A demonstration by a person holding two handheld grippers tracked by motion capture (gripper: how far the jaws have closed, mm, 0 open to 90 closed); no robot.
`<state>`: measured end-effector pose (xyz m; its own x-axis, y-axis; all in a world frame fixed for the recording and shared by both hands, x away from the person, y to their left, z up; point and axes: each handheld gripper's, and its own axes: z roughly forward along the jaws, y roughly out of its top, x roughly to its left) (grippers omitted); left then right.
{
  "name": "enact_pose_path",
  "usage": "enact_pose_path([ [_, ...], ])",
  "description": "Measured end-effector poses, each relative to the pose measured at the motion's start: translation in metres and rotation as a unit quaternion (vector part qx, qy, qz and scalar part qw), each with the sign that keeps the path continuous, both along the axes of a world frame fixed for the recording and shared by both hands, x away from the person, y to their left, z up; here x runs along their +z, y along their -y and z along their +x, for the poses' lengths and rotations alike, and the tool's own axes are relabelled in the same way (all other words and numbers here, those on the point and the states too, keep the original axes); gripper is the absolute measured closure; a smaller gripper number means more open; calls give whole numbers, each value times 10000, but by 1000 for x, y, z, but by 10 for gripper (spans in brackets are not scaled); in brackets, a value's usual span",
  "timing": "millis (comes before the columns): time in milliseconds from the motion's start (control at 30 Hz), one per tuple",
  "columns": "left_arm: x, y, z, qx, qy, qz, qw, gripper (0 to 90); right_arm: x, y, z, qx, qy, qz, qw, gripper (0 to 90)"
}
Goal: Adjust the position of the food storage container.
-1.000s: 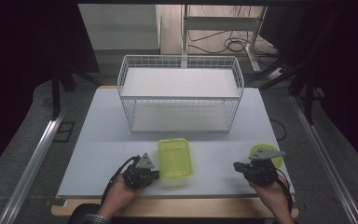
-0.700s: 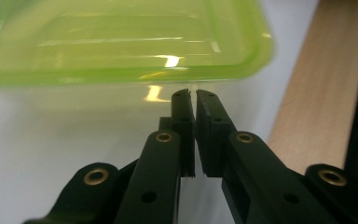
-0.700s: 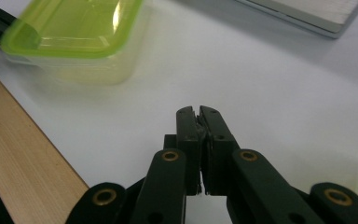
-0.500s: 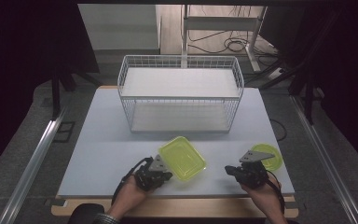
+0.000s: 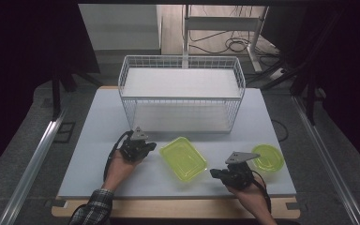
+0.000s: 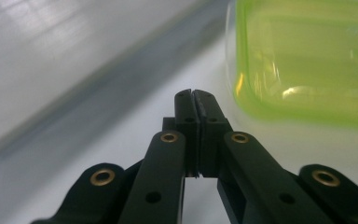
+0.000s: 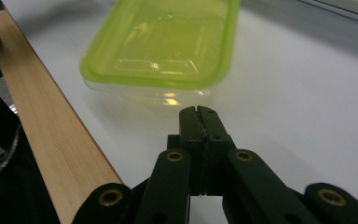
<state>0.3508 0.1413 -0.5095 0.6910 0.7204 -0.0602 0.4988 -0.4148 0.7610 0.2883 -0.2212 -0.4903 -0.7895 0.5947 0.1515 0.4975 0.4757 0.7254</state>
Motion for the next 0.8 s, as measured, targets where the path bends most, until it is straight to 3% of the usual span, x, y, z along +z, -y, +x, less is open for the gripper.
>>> enact_pose_path([
  [200,-2,13,8,-251,-98,-79,9996,881,-3,-14,2,143,-38,-17,9999,892],
  [300,-2,15,5,-301,-125,13,9995,887,-4,-16,4,141,-6,-77,9999,892],
  [800,2,9,-29,-242,-332,30,9992,892,-2,-10,18,-191,77,-107,9997,890],
])
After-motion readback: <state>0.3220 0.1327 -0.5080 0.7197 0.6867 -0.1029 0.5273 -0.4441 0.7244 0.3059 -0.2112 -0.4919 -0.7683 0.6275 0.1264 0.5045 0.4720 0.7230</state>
